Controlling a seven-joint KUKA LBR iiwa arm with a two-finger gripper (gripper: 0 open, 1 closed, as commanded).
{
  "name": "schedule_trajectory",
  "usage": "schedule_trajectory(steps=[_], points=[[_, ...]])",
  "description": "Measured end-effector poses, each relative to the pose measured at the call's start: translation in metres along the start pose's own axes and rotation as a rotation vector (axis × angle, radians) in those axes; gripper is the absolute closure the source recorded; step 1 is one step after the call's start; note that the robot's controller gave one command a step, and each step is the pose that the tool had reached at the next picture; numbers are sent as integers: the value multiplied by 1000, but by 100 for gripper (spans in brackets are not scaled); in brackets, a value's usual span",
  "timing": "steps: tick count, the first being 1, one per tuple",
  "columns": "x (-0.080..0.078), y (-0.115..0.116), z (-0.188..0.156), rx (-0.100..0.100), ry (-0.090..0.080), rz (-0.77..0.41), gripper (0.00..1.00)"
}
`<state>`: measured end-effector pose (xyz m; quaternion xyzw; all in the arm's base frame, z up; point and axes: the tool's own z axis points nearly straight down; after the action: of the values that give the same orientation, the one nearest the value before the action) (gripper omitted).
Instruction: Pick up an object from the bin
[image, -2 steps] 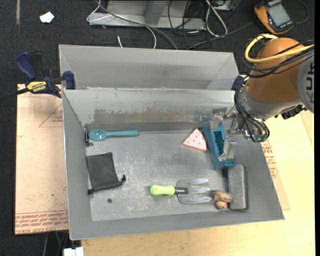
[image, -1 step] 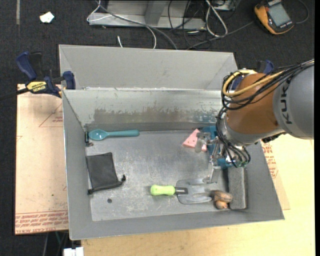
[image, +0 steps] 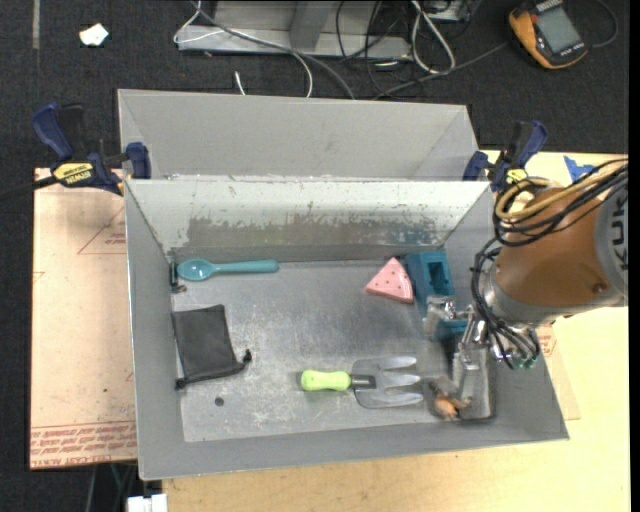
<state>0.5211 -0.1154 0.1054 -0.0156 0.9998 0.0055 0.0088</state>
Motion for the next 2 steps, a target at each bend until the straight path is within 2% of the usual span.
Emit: schedule_trajectory(steps=[1, 2], points=[[-6, 31, -32, 2, 7, -28, 0], [-13, 61, -45, -5, 6, 6, 0]])
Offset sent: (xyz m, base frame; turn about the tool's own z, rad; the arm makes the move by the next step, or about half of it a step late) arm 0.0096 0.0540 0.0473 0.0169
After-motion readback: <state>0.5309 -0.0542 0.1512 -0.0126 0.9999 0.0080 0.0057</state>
